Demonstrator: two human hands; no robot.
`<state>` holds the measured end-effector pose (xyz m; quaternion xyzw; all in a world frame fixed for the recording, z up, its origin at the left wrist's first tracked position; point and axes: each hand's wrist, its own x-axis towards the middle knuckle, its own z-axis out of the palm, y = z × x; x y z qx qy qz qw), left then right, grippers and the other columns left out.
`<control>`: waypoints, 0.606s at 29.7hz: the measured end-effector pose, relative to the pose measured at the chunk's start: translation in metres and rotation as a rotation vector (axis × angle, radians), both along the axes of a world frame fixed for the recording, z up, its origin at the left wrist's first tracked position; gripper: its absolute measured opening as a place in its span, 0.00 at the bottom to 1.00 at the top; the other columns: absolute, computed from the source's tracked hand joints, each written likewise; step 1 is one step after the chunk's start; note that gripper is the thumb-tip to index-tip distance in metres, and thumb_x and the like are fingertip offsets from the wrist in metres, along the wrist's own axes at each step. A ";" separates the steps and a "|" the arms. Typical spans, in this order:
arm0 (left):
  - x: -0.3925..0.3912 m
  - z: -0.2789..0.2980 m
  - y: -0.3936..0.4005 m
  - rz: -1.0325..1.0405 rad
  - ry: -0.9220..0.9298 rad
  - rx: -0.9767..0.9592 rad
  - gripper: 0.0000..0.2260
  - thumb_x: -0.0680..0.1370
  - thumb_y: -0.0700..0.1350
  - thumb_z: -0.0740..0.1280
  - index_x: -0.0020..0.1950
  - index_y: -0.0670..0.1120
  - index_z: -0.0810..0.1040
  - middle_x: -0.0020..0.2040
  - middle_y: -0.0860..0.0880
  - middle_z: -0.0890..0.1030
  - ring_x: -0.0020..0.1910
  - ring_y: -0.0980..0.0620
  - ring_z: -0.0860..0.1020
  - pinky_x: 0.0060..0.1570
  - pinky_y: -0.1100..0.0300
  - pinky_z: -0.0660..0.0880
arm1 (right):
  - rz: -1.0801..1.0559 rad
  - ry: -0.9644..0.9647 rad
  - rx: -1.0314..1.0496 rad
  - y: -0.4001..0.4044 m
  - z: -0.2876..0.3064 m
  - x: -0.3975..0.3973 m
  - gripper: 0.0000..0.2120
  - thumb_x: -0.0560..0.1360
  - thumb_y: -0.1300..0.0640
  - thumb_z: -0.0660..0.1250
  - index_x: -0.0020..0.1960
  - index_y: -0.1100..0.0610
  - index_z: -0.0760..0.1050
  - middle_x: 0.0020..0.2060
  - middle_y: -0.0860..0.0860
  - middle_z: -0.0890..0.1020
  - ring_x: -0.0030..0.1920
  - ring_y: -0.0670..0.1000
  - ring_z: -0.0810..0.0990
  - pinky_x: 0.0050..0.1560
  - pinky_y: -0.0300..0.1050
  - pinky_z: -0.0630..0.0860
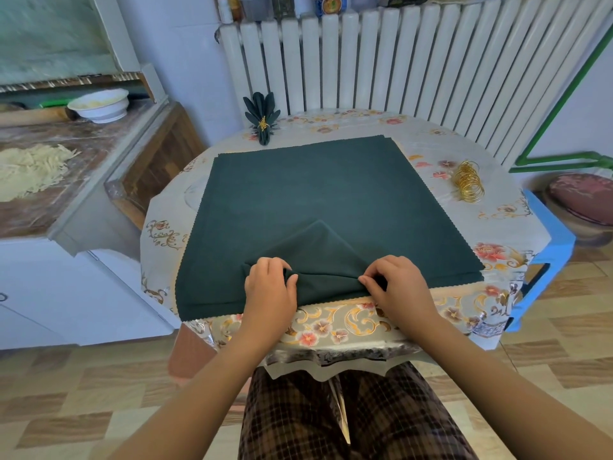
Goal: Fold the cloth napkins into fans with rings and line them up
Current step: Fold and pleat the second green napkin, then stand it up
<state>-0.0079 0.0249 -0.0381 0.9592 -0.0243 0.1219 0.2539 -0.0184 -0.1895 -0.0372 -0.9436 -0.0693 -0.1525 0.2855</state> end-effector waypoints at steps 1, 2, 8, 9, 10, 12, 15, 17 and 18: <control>0.001 0.000 -0.001 -0.009 0.003 0.009 0.10 0.80 0.44 0.62 0.61 0.46 0.74 0.52 0.49 0.71 0.53 0.50 0.69 0.55 0.60 0.63 | 0.005 0.000 -0.007 0.001 0.000 0.001 0.06 0.73 0.58 0.71 0.38 0.56 0.77 0.36 0.47 0.79 0.40 0.50 0.72 0.44 0.44 0.69; 0.001 0.002 -0.001 -0.021 0.013 0.017 0.14 0.80 0.43 0.62 0.66 0.48 0.73 0.53 0.49 0.70 0.53 0.50 0.68 0.57 0.59 0.63 | 0.014 -0.002 -0.005 0.002 -0.001 0.001 0.05 0.73 0.59 0.71 0.39 0.55 0.76 0.36 0.47 0.78 0.40 0.50 0.72 0.44 0.45 0.70; 0.013 0.028 -0.010 -0.175 -0.058 0.336 0.22 0.76 0.35 0.63 0.70 0.49 0.71 0.69 0.46 0.66 0.69 0.46 0.63 0.72 0.52 0.46 | 0.043 0.101 0.075 0.001 0.000 0.008 0.04 0.74 0.60 0.69 0.42 0.52 0.79 0.40 0.42 0.75 0.45 0.47 0.70 0.53 0.47 0.68; 0.018 0.035 -0.019 -0.275 -0.061 0.351 0.24 0.76 0.34 0.61 0.71 0.49 0.70 0.70 0.48 0.67 0.70 0.48 0.63 0.73 0.52 0.41 | 0.043 0.122 0.076 0.001 0.001 0.009 0.03 0.74 0.59 0.68 0.43 0.52 0.79 0.40 0.42 0.75 0.46 0.47 0.69 0.54 0.47 0.68; 0.023 0.040 -0.030 -0.383 -0.032 0.364 0.24 0.77 0.35 0.60 0.72 0.50 0.69 0.71 0.50 0.68 0.72 0.51 0.62 0.73 0.53 0.37 | 0.044 0.135 0.074 0.001 0.002 0.009 0.03 0.74 0.59 0.69 0.43 0.52 0.80 0.40 0.42 0.75 0.47 0.47 0.70 0.55 0.47 0.68; 0.038 0.046 -0.051 -0.565 0.073 0.418 0.23 0.80 0.36 0.56 0.74 0.51 0.65 0.74 0.53 0.65 0.75 0.55 0.57 0.73 0.51 0.34 | 0.048 0.149 0.058 0.001 0.005 0.009 0.03 0.74 0.58 0.68 0.44 0.52 0.80 0.41 0.43 0.76 0.47 0.48 0.70 0.55 0.49 0.68; 0.066 0.046 -0.072 -0.715 0.230 0.561 0.21 0.82 0.40 0.56 0.74 0.52 0.64 0.75 0.52 0.63 0.76 0.54 0.53 0.73 0.45 0.32 | 0.042 0.169 0.032 0.002 0.010 0.009 0.04 0.75 0.57 0.68 0.45 0.51 0.81 0.44 0.45 0.79 0.48 0.49 0.72 0.55 0.48 0.68; 0.080 0.050 -0.078 -0.739 0.297 0.610 0.18 0.81 0.44 0.61 0.71 0.54 0.68 0.68 0.52 0.69 0.73 0.51 0.60 0.72 0.42 0.34 | 0.026 0.176 0.010 0.002 0.012 0.008 0.04 0.75 0.55 0.68 0.46 0.51 0.82 0.45 0.46 0.80 0.50 0.49 0.73 0.55 0.47 0.67; 0.086 0.054 -0.081 -0.738 0.314 0.623 0.16 0.80 0.46 0.63 0.68 0.55 0.70 0.62 0.52 0.72 0.70 0.50 0.63 0.72 0.41 0.35 | 0.020 0.173 -0.003 0.002 0.012 0.008 0.05 0.75 0.55 0.67 0.46 0.50 0.82 0.45 0.46 0.80 0.50 0.49 0.73 0.54 0.47 0.66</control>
